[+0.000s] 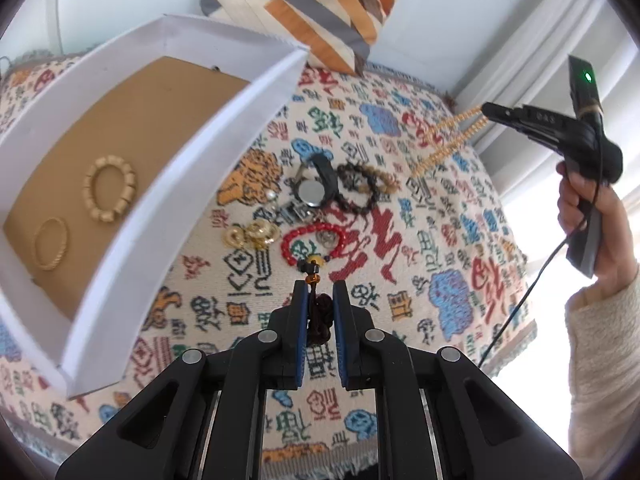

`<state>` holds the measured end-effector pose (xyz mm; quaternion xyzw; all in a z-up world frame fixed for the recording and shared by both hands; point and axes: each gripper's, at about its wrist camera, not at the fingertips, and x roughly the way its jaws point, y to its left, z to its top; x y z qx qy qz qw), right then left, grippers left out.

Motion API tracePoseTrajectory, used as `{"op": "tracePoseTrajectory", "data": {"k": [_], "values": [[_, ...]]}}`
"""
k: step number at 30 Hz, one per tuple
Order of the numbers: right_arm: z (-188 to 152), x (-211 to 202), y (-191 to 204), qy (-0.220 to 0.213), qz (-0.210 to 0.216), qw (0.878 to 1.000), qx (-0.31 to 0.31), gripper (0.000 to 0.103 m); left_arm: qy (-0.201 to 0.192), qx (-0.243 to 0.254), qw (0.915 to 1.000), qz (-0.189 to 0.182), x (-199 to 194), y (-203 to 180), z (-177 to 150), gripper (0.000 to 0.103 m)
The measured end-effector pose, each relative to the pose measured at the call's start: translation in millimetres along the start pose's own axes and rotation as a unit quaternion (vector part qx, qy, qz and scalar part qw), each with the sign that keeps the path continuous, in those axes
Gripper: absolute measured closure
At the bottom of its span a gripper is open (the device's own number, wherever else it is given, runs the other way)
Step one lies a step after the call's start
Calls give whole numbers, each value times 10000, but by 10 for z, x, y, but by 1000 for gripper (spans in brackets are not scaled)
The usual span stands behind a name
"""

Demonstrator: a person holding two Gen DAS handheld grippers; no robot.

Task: Organize jewelry
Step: 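Lift both pieces into the white box and open both tools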

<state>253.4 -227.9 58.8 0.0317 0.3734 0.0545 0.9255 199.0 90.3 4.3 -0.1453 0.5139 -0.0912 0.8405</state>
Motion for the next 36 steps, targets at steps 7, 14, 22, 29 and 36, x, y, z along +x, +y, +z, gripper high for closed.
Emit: {"op": "tracePoseTrajectory", "data": {"k": [7,14,22,29,36], "values": [[227,-473,484,-338,361,9979,-408,95,-204,-213,9995,102,-686,257,234,92],[538,-851,1209,-665,959,9898,-820,95,-679,-442,9940,728,-1271,701,492,92],[893,-799,2131,-638,1521,9791,-1187,95,-655,-767,9871,1241,-1208,1210,823,92],[1005,-367,2714,-371,1797,9723,-1451,95,-458,-1108,9838,1331,-856,1815,1093,92],[939,371,2978,167,1851,9695,-1599,95,-344,-1257,9828,1305,-365,2272,1254,92]]}}
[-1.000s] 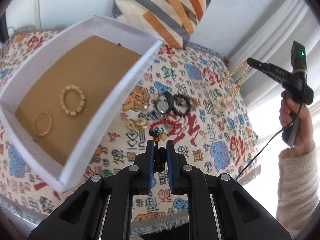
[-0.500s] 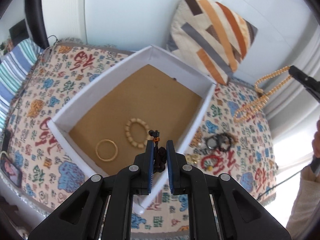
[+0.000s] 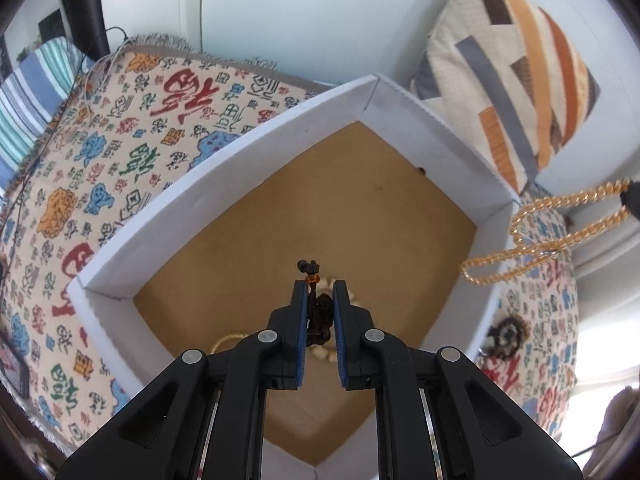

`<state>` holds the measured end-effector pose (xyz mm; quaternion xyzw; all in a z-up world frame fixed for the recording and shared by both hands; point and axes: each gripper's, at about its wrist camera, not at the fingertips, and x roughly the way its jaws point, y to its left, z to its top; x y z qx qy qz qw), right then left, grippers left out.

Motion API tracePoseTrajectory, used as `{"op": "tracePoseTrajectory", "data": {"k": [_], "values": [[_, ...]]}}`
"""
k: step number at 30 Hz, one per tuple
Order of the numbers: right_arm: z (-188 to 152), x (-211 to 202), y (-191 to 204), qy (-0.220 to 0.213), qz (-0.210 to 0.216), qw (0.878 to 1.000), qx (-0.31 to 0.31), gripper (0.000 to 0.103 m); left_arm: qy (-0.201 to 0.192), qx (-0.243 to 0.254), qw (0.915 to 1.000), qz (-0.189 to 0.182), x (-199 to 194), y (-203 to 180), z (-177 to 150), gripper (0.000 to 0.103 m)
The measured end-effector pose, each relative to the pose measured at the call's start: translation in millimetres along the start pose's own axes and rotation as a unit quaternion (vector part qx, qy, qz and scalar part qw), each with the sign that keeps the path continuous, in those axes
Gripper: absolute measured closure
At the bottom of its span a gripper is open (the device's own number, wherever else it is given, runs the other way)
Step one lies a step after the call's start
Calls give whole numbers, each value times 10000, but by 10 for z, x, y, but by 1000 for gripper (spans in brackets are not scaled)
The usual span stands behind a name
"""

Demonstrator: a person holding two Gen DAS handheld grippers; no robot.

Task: Organize jewelry
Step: 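Lift both pieces into the white box and open both tools, then withdraw both tools from the box back over the jewelry pile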

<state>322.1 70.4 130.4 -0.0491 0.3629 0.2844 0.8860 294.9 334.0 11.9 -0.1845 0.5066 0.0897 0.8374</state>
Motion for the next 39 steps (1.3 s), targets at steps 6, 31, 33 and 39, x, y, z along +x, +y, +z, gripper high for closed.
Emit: {"op": "tracePoseTrajectory", "data": {"k": [6,31,33,39], "values": [[-170,777,-173,562,-259,9981,-12,95,185,-165,9994,249,465,205,81,92],[-1836,-451,-830,230,-1831,9822,346,36,-690,1159,9909,8,-442,-1024,-1331,7],[-2154,-640,-872,188,-1971,9787,539,36,-793,1307,9882,-104,-470,-1190,-1639,6],[-3237,-1114,-942,187,-2462,9619,1176,36,-584,1495,9865,-318,-313,-1559,-2421,6]]}}
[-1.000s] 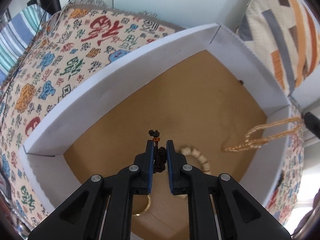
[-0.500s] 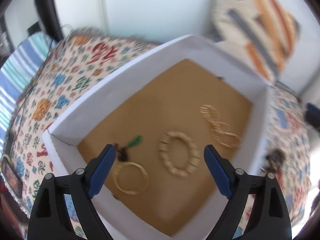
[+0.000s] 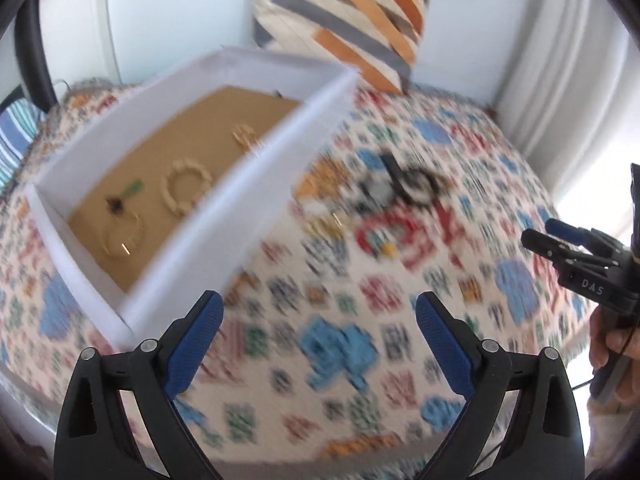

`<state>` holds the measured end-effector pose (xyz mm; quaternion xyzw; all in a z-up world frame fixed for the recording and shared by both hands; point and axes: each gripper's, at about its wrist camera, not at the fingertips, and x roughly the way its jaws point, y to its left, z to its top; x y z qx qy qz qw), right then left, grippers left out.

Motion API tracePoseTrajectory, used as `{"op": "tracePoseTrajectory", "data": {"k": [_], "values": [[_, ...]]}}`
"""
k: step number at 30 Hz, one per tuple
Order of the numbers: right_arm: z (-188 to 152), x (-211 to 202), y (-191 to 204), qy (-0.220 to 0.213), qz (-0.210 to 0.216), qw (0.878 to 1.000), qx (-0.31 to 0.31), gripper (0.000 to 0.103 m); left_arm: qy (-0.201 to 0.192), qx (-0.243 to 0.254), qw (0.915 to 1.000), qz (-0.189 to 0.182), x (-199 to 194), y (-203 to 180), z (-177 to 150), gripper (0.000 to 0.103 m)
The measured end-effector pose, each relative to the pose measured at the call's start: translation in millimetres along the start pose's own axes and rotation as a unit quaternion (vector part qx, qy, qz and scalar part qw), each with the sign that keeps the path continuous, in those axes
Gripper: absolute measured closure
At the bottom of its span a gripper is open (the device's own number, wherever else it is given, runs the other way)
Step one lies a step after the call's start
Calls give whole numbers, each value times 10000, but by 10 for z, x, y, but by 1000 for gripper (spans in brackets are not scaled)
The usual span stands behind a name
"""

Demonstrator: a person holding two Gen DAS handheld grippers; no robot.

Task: Organize jewelry
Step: 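Withdraw both tools from the box back over the jewelry pile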

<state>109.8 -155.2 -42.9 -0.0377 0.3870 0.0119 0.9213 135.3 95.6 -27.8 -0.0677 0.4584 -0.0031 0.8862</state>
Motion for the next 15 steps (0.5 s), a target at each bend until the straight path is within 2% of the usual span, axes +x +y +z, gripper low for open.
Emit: {"op": "tracePoseTrajectory", "data": {"k": [6,9,15], "values": [[-593,-109,-276,288,-356,9985,315,36,439,253,9986,-133,212,-386,-353,6],[-708,-158,-337,278,-457,9977,406,36,566,285,9978,-183,266,-469,-457,6],[-746,-159,-331,181,-319,9974,625,36,572,369,9977,-58,277,-502,-567,6]]}}
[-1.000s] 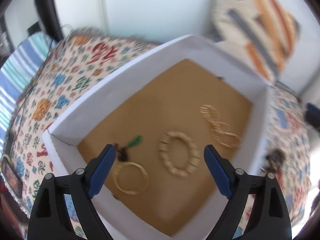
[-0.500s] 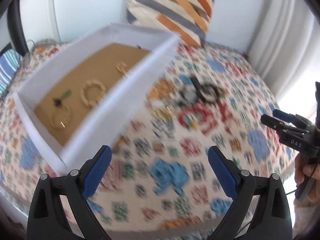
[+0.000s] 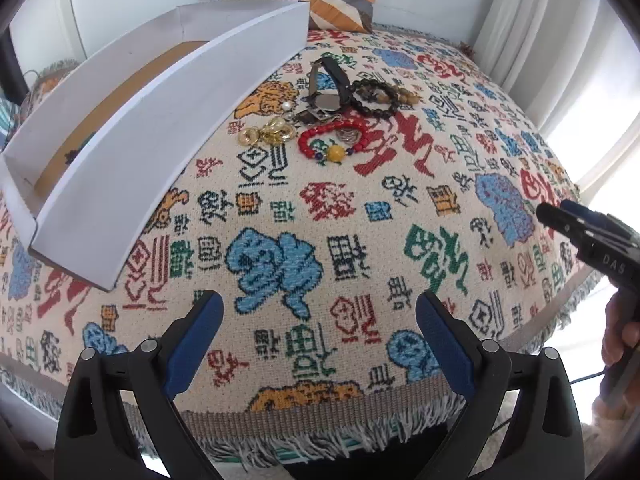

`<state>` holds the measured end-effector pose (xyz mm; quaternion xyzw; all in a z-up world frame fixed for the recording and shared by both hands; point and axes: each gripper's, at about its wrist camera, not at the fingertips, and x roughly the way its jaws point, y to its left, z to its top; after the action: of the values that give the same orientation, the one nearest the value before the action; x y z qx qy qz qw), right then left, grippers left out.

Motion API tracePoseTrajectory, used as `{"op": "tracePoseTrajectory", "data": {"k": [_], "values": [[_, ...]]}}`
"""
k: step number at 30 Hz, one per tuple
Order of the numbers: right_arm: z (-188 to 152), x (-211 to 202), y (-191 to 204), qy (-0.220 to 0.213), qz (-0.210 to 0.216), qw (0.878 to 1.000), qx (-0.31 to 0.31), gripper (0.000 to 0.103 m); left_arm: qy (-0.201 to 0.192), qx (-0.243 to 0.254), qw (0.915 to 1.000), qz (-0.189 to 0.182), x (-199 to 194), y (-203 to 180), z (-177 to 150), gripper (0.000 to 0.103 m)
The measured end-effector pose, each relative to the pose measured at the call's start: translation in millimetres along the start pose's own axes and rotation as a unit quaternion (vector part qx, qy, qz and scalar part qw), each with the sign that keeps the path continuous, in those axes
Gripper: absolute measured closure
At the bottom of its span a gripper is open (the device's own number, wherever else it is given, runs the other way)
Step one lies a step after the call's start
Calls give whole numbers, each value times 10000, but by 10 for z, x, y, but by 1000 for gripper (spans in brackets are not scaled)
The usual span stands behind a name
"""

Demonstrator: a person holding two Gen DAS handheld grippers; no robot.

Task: Organize jewelry
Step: 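Withdraw both tools from the box back over the jewelry pile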

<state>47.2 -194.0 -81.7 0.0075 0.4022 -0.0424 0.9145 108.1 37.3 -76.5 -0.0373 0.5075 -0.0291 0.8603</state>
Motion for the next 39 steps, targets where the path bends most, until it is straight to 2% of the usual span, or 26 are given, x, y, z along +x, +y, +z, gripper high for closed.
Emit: {"op": "tracePoseTrajectory", "data": {"k": [6,12,24,32,39], "values": [[18,4,175,-40,180,9998,-63,36,36,-206,9997,116,15,254,-203,6],[-36,77,207,99,288,9995,-52,36,323,-546,9978,169,161,524,-335,6],[-53,118,219,201,379,9991,-43,36,402,-598,9974,54,268,525,-188,6],[-66,163,201,347,414,9985,-39,36,357,-580,9976,78,287,568,2,6],[-72,210,184,462,497,9977,-5,36,466,-573,9971,166,365,606,19,6]]}}
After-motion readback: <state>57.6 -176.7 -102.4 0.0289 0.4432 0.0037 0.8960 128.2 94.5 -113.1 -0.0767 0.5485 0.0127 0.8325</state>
